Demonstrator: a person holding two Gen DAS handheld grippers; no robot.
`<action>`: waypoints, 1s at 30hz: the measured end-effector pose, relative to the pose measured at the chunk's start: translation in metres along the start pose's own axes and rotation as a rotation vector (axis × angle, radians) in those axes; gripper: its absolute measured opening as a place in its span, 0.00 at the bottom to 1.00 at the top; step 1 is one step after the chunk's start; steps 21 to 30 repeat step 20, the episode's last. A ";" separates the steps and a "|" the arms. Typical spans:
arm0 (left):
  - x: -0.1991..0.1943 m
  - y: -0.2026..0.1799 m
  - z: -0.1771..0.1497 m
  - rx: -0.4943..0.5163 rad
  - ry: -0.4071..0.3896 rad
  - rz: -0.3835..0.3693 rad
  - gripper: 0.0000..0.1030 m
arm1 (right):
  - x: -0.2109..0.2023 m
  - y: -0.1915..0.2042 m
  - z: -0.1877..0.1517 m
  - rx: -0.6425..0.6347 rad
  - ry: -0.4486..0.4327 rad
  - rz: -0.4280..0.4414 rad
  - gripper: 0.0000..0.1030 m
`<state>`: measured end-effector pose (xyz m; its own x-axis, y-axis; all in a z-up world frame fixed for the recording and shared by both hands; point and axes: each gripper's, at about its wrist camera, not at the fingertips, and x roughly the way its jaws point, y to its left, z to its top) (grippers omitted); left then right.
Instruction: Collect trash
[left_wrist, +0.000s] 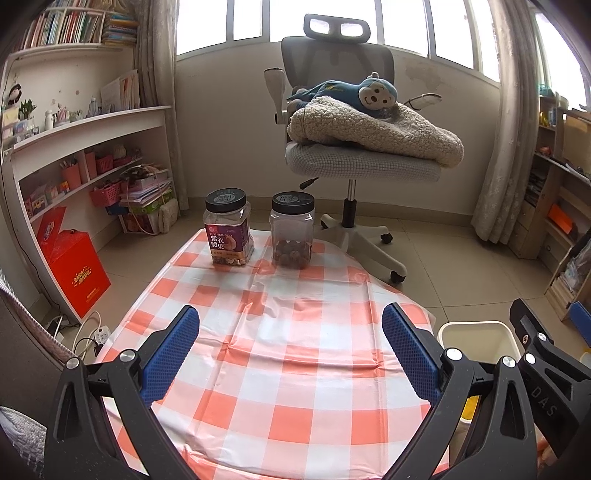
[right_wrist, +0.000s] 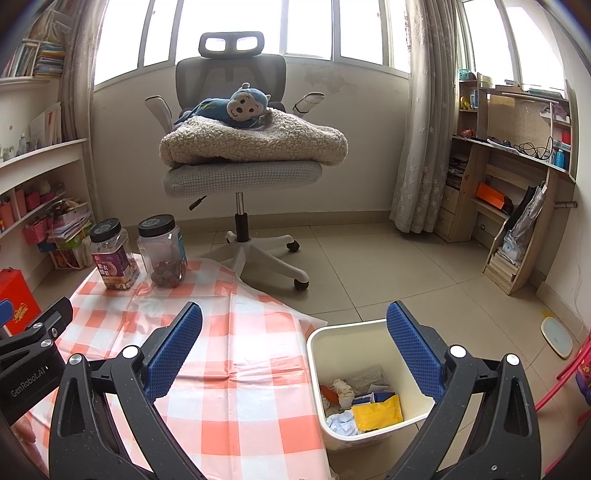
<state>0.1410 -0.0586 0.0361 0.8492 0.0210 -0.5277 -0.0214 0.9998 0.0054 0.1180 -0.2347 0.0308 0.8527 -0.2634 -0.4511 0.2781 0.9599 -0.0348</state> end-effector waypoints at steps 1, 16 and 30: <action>-0.001 -0.001 0.000 0.005 -0.007 -0.002 0.92 | 0.000 -0.001 0.000 0.002 0.002 0.002 0.93; -0.005 -0.012 -0.001 0.049 -0.029 0.011 0.91 | 0.002 -0.007 0.000 0.021 0.005 -0.002 0.93; -0.006 -0.011 0.000 0.028 -0.025 0.003 0.92 | 0.002 -0.007 0.000 0.023 0.008 -0.001 0.93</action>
